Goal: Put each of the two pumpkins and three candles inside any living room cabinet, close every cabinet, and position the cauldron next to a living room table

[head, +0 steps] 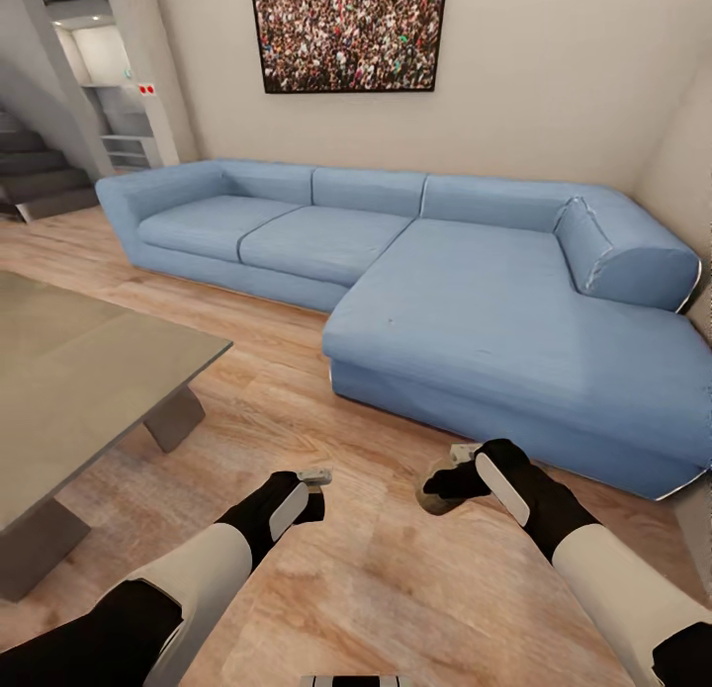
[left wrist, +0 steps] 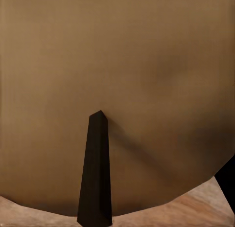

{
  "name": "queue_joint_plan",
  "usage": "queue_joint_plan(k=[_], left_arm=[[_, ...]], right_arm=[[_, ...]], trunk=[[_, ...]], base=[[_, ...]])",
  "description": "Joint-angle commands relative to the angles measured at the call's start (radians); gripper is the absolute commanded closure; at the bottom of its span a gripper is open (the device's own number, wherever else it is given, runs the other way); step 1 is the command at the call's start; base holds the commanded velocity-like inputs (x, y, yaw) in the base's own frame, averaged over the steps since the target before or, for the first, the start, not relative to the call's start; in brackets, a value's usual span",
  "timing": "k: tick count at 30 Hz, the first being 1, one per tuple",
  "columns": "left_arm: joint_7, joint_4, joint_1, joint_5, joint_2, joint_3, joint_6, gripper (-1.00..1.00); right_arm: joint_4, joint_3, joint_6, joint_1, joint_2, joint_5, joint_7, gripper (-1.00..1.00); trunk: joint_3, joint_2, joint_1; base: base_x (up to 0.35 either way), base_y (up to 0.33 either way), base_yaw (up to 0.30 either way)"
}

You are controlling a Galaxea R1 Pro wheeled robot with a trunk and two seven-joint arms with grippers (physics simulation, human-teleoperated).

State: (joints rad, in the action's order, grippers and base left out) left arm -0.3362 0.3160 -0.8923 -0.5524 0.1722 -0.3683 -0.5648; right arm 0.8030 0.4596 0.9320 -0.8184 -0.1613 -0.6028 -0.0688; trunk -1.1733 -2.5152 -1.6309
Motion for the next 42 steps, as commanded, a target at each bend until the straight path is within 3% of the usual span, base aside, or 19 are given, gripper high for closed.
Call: queue_joint_plan(k=[1, 20, 31, 42], left_arm=[[-0.008, 0.002, 0.000, -0.011, 0.000, -0.007, -0.003, 1.00], [-0.009, 0.002, 0.000, -0.011, 0.001, -0.008, -0.001, 1.00], [-0.009, 0.002, 0.000, -0.011, 0.001, -0.008, -0.001, 1.00], [-0.010, 0.002, 0.000, -0.008, -0.002, -0.003, -0.001, 1.00]], right_arm=[[0.001, 0.005, 0.002, -0.001, -0.001, -0.009, -0.007, 1.00], [-0.002, 0.005, 0.002, -0.001, -0.001, -0.009, -0.007, 1.00], [-0.006, 0.005, 0.001, -0.001, -0.001, -0.008, -0.008, 1.00], [-0.121, 0.005, 0.002, -0.002, -0.004, -0.006, -0.008, 1.00]], trunk=[[0.001, 0.000, 0.001], [0.029, 0.000, 0.001], [0.089, 0.002, 0.006], [0.148, 0.005, 0.011]], base=[[-0.304, 0.000, 0.078], [-0.056, 0.000, 0.081], [0.000, 0.000, 0.084], [0.000, 0.000, 0.121]])
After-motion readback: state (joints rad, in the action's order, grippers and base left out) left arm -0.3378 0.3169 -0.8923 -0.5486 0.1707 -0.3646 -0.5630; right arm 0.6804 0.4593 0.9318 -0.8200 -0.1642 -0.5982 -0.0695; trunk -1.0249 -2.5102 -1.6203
